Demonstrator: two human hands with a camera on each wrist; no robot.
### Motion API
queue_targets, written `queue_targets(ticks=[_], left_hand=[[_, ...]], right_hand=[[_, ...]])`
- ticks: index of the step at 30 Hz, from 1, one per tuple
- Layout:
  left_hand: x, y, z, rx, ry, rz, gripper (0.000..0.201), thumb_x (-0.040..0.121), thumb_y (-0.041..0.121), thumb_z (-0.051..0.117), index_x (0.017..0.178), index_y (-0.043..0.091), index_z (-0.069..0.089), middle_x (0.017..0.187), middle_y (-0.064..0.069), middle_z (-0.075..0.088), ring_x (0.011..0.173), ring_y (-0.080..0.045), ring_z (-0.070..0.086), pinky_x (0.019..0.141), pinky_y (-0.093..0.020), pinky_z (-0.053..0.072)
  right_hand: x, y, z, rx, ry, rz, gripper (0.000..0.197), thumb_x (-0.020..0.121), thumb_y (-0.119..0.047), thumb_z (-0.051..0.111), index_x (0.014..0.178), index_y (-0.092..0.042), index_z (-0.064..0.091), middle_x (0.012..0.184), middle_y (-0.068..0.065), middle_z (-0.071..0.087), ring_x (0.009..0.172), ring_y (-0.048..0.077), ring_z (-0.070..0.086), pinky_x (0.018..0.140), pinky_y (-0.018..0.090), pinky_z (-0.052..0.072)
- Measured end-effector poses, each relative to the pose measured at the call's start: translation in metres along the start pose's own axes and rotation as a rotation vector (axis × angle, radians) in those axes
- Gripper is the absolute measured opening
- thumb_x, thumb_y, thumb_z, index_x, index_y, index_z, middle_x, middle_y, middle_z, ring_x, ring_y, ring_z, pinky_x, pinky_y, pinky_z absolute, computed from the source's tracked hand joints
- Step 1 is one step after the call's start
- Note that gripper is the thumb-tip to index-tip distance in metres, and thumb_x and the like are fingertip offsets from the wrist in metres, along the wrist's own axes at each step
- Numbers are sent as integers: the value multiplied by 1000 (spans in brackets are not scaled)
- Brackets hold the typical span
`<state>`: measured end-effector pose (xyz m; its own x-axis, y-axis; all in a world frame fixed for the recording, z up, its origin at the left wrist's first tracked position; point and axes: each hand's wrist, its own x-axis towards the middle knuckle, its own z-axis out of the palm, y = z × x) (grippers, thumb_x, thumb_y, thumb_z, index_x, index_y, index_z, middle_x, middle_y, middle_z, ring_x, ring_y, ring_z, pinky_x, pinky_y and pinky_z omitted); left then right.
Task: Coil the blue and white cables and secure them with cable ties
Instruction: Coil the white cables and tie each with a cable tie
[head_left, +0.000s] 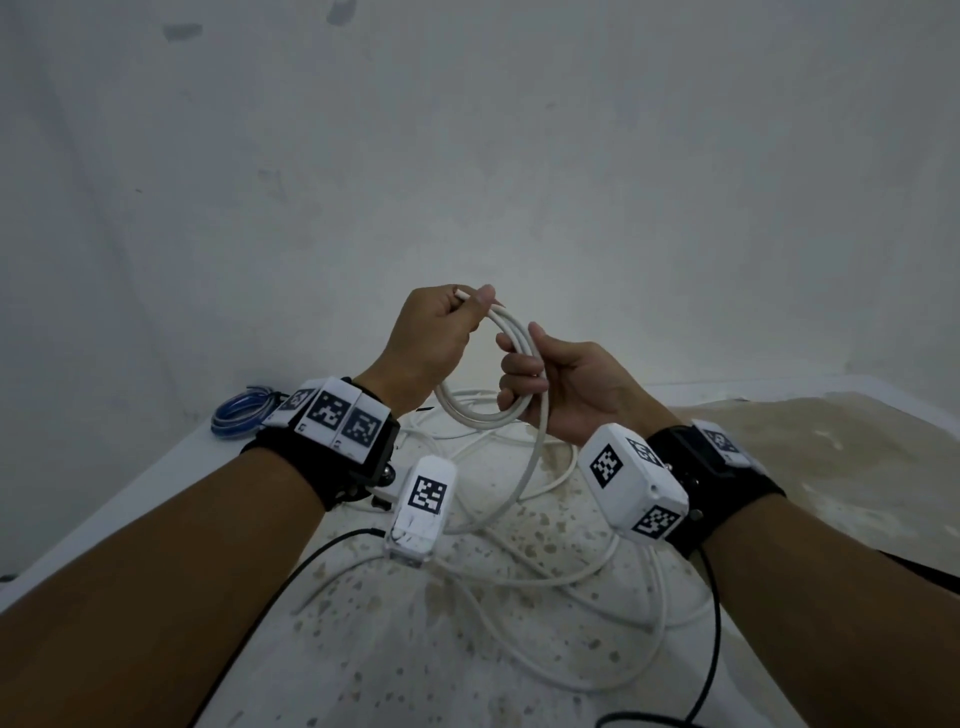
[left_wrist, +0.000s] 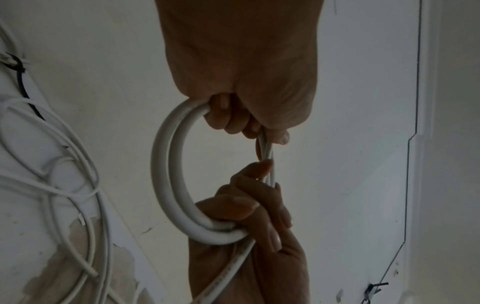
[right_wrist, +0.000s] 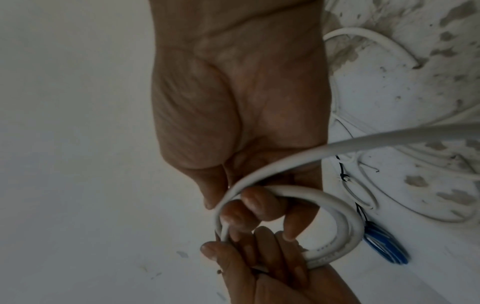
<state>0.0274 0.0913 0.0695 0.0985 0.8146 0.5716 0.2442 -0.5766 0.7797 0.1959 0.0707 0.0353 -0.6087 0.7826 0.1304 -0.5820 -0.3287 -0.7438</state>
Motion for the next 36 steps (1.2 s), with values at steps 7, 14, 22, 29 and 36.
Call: queue_targets(ticks=[7,14,22,29,36], left_hand=[[-5,3,3,-113,-86,-34,27,101,23,52,87,9,71,49,11,35,40,-5,26,39,-18,22],[-4,-2,2,82,14,-26,33,98,30,57,80,6,71,53,3,40,45,-8,32,47,-22,29],[-6,4,8,212,64,-58,46,98,31,56,75,-8,60,61,-8,43,48,-10,35,51,-27,29],[-13,5,11,210,33,-30,44,98,31,55,71,-2,63,61,-7,44,51,-11,35,53,-28,31],[-12,3,18,333,63,-127,38,96,45,51,95,12,69,81,-4,62,70,-15,56,72,-36,52]], right_hand=[[-3,3,-5,-9,-117,10,21,99,-25,42,94,-9,56,60,-5,42,52,9,38,71,28,49],[0,-5,2,-241,70,-44,30,102,-14,33,106,-1,60,68,4,49,53,14,42,68,33,47],[7,-1,22,-472,322,-85,38,105,-39,38,87,-10,54,52,-4,28,40,10,23,43,24,34],[3,-6,23,-369,310,22,42,105,-39,37,78,-11,54,51,-5,27,39,8,20,35,20,23],[11,1,26,-473,496,-178,40,103,-39,45,70,-16,44,50,-5,28,39,9,18,37,18,16]])
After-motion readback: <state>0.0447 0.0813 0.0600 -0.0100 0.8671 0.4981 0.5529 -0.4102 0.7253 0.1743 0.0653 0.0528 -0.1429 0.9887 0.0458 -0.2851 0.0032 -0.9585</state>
